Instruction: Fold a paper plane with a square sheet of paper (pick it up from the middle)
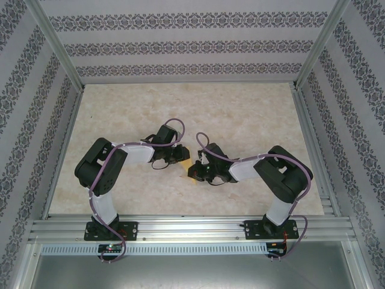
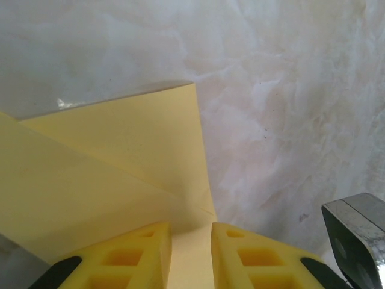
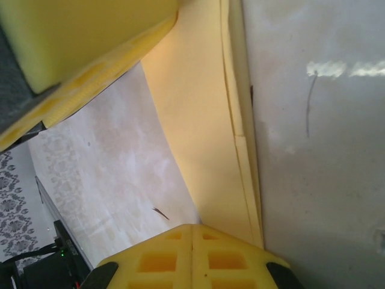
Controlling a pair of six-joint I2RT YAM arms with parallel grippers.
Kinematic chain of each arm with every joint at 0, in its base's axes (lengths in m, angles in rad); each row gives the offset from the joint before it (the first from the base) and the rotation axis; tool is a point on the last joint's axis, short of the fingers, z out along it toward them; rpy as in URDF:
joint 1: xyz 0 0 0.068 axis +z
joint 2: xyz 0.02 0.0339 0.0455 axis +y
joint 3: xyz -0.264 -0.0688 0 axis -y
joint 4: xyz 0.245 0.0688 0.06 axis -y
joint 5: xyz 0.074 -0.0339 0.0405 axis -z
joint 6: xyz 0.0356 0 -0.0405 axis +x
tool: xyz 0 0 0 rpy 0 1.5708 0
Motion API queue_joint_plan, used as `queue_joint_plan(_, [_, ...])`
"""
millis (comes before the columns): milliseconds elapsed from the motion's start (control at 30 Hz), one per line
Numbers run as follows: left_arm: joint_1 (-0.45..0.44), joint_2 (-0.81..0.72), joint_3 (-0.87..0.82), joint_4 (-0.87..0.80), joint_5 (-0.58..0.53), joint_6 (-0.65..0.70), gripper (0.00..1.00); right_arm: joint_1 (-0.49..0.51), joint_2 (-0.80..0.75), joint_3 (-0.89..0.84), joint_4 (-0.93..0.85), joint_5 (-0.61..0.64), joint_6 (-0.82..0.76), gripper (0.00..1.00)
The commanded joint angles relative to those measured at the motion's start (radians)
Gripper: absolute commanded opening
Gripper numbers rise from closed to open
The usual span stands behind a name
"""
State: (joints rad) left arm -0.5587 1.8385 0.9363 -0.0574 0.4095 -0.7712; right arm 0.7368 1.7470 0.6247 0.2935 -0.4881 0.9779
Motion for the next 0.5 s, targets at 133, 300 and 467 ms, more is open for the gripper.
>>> queue_joint_plan(133, [0.027,0.005,0.036,-0.068,-0.109,0.098,0.28,0.005,0.014,-0.101,-0.096,-0.012,-0.028,0.00])
queue_joint_plan(300, [0.076,0.021,0.041,-0.042,-0.099,0.122,0.30,0.005,0.023,-0.106,-0.107,-0.030,-0.038,0.00])
queue_joint_plan(467, [0.118,0.030,0.051,-0.019,-0.078,0.146,0.33,0.004,0.023,-0.101,-0.106,-0.036,-0.038,0.00])
